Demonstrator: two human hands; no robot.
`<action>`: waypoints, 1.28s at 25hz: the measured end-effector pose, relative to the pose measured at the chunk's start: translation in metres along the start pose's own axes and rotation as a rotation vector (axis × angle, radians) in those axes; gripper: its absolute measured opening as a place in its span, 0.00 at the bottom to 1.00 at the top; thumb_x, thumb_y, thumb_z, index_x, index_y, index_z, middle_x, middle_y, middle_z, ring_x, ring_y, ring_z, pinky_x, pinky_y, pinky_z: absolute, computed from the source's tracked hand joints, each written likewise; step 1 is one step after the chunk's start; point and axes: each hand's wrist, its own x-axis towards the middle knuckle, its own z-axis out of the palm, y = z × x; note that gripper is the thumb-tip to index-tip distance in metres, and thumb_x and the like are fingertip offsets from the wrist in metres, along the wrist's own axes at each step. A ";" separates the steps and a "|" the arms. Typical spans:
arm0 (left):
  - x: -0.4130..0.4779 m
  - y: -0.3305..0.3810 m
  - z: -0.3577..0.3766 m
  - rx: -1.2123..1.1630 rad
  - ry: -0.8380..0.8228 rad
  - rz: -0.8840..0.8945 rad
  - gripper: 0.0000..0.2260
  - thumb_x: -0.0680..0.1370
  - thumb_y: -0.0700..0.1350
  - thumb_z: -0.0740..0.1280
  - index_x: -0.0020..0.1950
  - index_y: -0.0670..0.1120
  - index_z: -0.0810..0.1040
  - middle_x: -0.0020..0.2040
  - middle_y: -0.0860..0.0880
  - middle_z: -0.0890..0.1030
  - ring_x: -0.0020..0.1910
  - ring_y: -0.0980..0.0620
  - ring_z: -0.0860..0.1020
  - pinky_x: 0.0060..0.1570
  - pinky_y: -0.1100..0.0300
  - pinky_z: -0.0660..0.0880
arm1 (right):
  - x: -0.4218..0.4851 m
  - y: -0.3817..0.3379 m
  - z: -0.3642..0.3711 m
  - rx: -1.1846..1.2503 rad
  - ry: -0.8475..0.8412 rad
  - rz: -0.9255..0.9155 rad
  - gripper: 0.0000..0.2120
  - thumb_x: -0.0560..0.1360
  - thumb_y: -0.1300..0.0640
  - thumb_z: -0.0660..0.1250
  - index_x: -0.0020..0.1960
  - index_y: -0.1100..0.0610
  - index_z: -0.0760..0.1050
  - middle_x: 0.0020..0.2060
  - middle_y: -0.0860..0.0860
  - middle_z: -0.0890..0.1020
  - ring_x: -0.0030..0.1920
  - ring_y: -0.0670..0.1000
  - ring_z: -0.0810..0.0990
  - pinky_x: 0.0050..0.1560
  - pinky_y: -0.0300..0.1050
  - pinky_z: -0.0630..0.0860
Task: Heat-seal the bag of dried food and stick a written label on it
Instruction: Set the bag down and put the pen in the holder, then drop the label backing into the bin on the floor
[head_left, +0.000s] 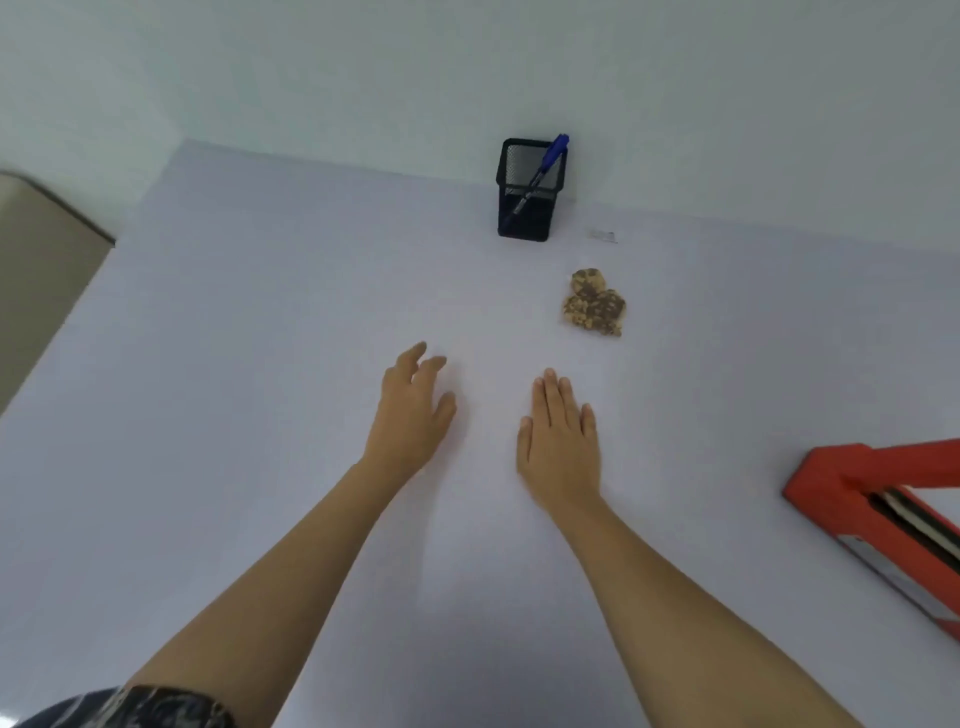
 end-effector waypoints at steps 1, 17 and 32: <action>-0.024 -0.020 -0.001 0.030 -0.012 0.014 0.17 0.76 0.39 0.66 0.65 0.39 0.72 0.70 0.37 0.67 0.64 0.36 0.68 0.62 0.48 0.68 | -0.013 -0.010 0.002 0.008 0.007 -0.008 0.30 0.75 0.50 0.37 0.74 0.61 0.53 0.75 0.55 0.56 0.75 0.54 0.54 0.73 0.56 0.52; -0.084 -0.060 0.004 -0.066 0.028 -0.149 0.08 0.76 0.41 0.66 0.52 0.38 0.78 0.50 0.41 0.79 0.49 0.43 0.76 0.50 0.54 0.72 | -0.083 -0.066 0.036 0.009 0.079 0.018 0.26 0.76 0.52 0.45 0.72 0.59 0.61 0.72 0.53 0.65 0.72 0.52 0.62 0.70 0.57 0.57; -0.246 -0.067 -0.042 -0.556 0.266 -0.608 0.05 0.78 0.46 0.64 0.48 0.47 0.79 0.38 0.51 0.80 0.38 0.53 0.79 0.41 0.61 0.73 | -0.213 -0.120 0.022 0.323 0.020 -0.128 0.33 0.74 0.45 0.37 0.74 0.60 0.56 0.74 0.55 0.61 0.74 0.53 0.58 0.73 0.49 0.53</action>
